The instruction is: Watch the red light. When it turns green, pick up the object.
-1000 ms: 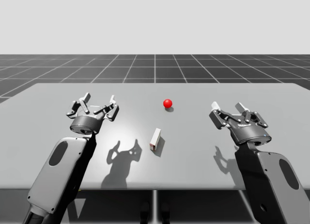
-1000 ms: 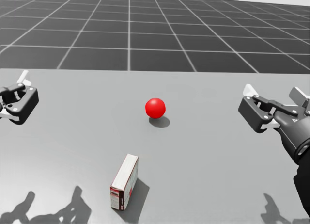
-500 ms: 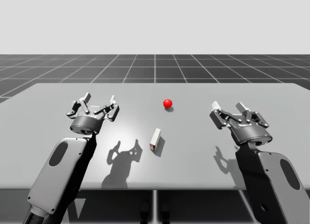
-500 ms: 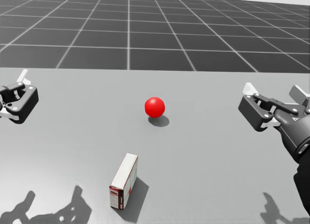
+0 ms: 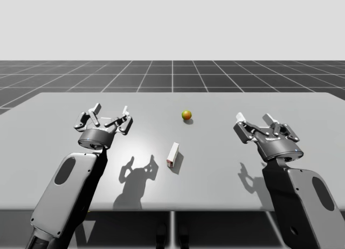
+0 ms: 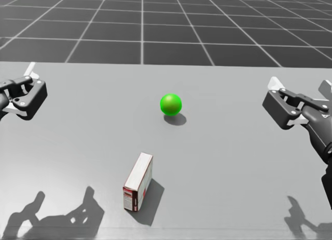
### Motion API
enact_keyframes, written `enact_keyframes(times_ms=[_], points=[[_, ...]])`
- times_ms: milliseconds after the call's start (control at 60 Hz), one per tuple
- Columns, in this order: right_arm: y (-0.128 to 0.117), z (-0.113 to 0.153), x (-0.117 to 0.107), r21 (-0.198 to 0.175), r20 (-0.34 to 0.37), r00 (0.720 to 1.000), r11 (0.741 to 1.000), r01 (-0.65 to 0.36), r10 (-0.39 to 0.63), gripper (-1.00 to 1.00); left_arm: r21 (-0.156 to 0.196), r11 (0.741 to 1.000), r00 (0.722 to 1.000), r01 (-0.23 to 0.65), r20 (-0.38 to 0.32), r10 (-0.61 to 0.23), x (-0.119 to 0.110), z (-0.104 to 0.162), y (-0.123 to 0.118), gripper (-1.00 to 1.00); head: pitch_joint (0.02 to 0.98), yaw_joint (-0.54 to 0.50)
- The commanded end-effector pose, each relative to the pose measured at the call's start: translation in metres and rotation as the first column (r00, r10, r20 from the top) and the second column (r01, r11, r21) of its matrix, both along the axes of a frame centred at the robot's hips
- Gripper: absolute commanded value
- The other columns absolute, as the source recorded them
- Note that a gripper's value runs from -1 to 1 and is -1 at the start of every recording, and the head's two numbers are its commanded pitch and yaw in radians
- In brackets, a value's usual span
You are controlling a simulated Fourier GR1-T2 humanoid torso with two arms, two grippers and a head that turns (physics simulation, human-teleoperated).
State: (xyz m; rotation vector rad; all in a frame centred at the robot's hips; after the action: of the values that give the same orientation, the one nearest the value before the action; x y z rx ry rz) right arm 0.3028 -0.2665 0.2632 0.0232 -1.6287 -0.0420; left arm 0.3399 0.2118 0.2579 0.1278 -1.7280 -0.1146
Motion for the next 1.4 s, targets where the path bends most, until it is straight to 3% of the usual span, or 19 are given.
enact_keyframes(times_ms=[17, 283, 467, 617, 650, 733, 800, 867, 967, 1183, 1400], points=[[0.001, 0.000, 0.000, 0.000, -0.001, 1.000, 1.000, -0.002, 0.002, -1.00, 0.000, 1.000, 1.000, 0.001, -0.002, -0.001, 0.001, 0.000, 0.000, -1.00, 0.687, -0.07], [0.002, -0.002, 0.001, -0.003, -0.008, 1.000, 1.000, -0.007, 0.007, -1.00, -0.003, 1.000, 1.000, 0.015, -0.002, -0.015, 0.000, 0.001, -0.001, -1.00, 0.812, -0.01], [0.003, -0.002, 0.001, -0.003, -0.008, 1.000, 1.000, -0.007, 0.007, -1.00, -0.017, 1.000, 1.000, 0.025, 0.004, -0.025, -0.004, 0.005, -0.004, -1.00, 0.833, -0.01], [0.003, -0.002, 0.001, -0.008, -0.009, 1.000, 1.000, -0.005, 0.005, -1.00, -0.006, 0.999, 0.999, 0.032, 0.012, -0.032, -0.003, 0.006, -0.009, -1.00, 0.837, -0.01], [0.003, -0.003, 0.002, -0.009, -0.010, 1.000, 1.000, -0.004, 0.004, -1.00, -0.031, 0.999, 1.000, 0.025, 0.016, -0.024, -0.005, 0.008, -0.011, -1.00, 0.836, -0.01], [0.003, -0.004, 0.002, -0.012, -0.011, 1.000, 1.000, -0.003, 0.003, -1.00, -0.021, 0.999, 0.998, 0.051, 0.033, -0.050, -0.018, 0.016, -0.016, -1.00, 0.837, -0.01], [0.003, -0.004, 0.002, -0.013, -0.013, 1.000, 1.000, -0.002, 0.002, -1.00, -0.051, 0.994, 0.995, 0.098, 0.001, -0.098, -0.036, 0.025, -0.020, -1.00, 0.838, -0.01], [0.003, -0.005, 0.002, -0.014, -0.013, 1.000, 1.000, -0.002, 0.001, -1.00, -0.049, 0.986, 0.986, 0.160, -0.035, -0.162, -0.057, 0.028, -0.024, -1.00, 0.838, -0.01], [0.003, -0.005, 0.002, -0.015, -0.011, 1.000, 1.000, 0.001, -0.001, -1.00, -0.011, 0.967, 0.964, 0.253, -0.077, -0.254, -0.087, 0.022, -0.030, -1.00, 0.837, 0.00], [0.003, -0.005, 0.003, -0.019, -0.009, 1.000, 1.000, 0.000, 0.000, -1.00, -0.005, 0.927, 0.909, 0.375, -0.195, -0.369, -0.134, -0.002, -0.038, -1.00, 0.836, -0.01], [0.003, -0.006, 0.003, -0.012, -0.011, 1.000, 1.000, -0.001, 0.001, -1.00, -0.042, 0.890, 0.840, 0.454, -0.312, -0.443, -0.162, -0.039, -0.055, -1.00, 0.839, 0.00]])
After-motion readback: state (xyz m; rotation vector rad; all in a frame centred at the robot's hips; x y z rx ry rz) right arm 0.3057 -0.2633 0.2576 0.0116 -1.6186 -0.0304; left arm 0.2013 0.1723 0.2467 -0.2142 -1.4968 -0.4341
